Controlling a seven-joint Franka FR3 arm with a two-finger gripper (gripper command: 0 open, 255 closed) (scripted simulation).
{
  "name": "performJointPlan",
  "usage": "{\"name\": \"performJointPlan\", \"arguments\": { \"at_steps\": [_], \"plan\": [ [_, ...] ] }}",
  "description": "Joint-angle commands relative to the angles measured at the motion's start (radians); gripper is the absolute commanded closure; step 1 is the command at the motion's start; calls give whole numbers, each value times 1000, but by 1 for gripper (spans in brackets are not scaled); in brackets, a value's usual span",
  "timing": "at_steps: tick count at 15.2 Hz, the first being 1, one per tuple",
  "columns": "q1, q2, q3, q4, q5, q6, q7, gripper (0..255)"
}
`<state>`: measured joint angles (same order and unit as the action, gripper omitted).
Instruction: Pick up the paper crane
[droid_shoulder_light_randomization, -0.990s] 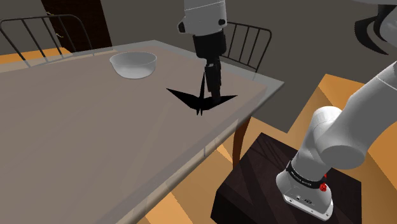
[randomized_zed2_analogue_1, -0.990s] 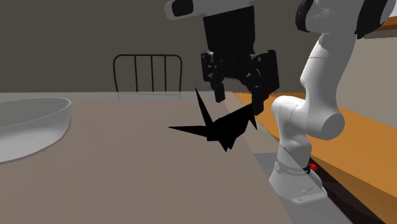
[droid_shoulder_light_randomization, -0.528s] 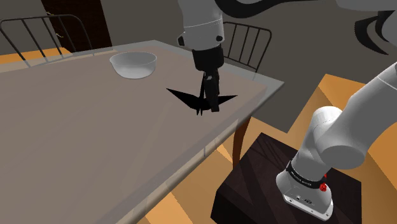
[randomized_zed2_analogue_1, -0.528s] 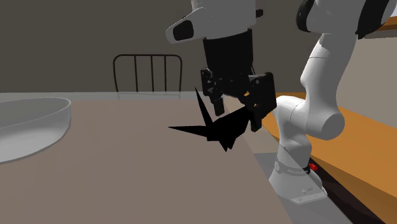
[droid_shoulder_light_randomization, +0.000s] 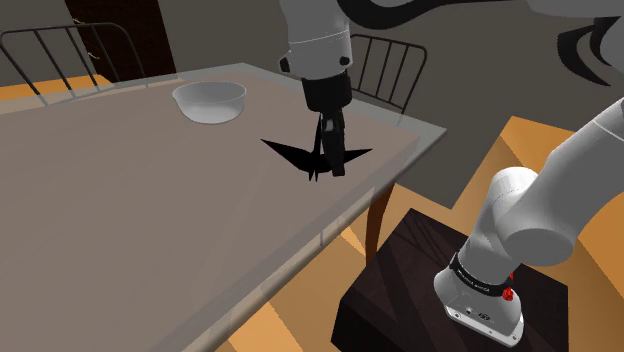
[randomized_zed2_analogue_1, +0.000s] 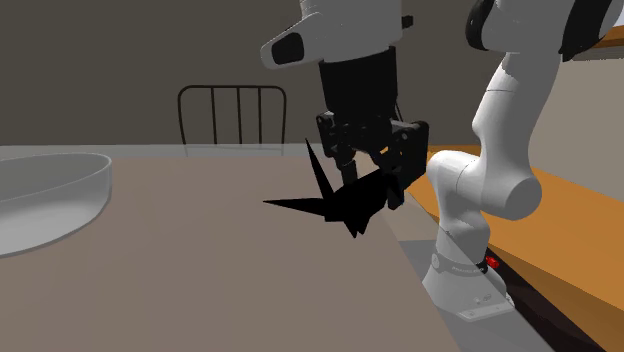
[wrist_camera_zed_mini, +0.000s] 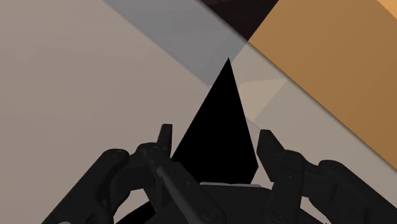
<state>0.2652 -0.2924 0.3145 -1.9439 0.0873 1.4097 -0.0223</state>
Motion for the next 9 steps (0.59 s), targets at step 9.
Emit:
{"name": "performJointPlan", "arguments": {
  "at_steps": [9],
  "plan": [
    [-2,19,-1,111,-5,-92,6,255]
  ]
}}
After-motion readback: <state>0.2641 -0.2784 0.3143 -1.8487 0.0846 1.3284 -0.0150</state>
